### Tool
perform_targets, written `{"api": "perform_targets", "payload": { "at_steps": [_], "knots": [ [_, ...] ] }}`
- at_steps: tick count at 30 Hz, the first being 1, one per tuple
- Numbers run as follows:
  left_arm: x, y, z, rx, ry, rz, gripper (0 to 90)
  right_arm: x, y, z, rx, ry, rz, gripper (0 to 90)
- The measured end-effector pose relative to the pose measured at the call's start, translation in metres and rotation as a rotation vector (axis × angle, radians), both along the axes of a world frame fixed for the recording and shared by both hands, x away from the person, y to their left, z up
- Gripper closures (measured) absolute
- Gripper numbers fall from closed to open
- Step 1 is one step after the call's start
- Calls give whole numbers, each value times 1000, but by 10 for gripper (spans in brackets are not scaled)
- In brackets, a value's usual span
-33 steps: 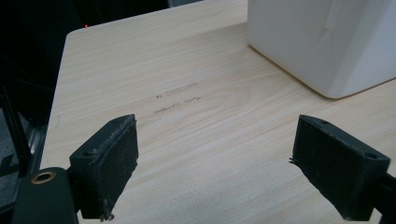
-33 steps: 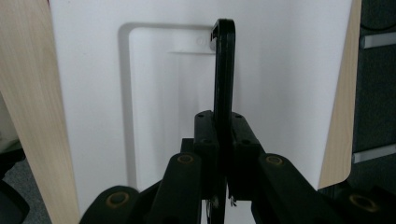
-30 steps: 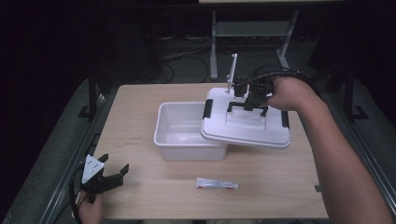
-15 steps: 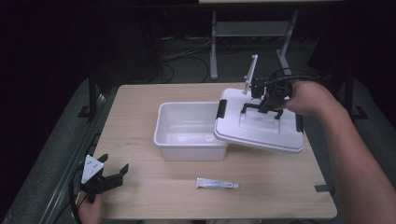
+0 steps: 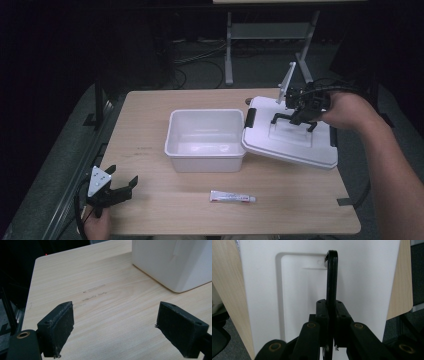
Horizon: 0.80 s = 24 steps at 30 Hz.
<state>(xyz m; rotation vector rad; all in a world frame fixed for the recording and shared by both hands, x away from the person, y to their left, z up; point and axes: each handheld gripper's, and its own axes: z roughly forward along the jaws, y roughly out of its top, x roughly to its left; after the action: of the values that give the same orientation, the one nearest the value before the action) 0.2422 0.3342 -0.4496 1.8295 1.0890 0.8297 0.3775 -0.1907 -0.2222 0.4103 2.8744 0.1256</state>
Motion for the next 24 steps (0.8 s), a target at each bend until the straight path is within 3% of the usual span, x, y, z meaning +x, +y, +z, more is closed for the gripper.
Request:
{"api": "perform_targets", "payload": {
  "at_steps": [12, 24],
  "knots": [
    [0, 0, 0, -1, 1, 0, 138, -5, -22, -11, 16, 13, -31, 838],
    [0, -1, 0, 3, -1, -2, 137, -7, -40, -37, 32, 34, -57, 838]
  ]
}}
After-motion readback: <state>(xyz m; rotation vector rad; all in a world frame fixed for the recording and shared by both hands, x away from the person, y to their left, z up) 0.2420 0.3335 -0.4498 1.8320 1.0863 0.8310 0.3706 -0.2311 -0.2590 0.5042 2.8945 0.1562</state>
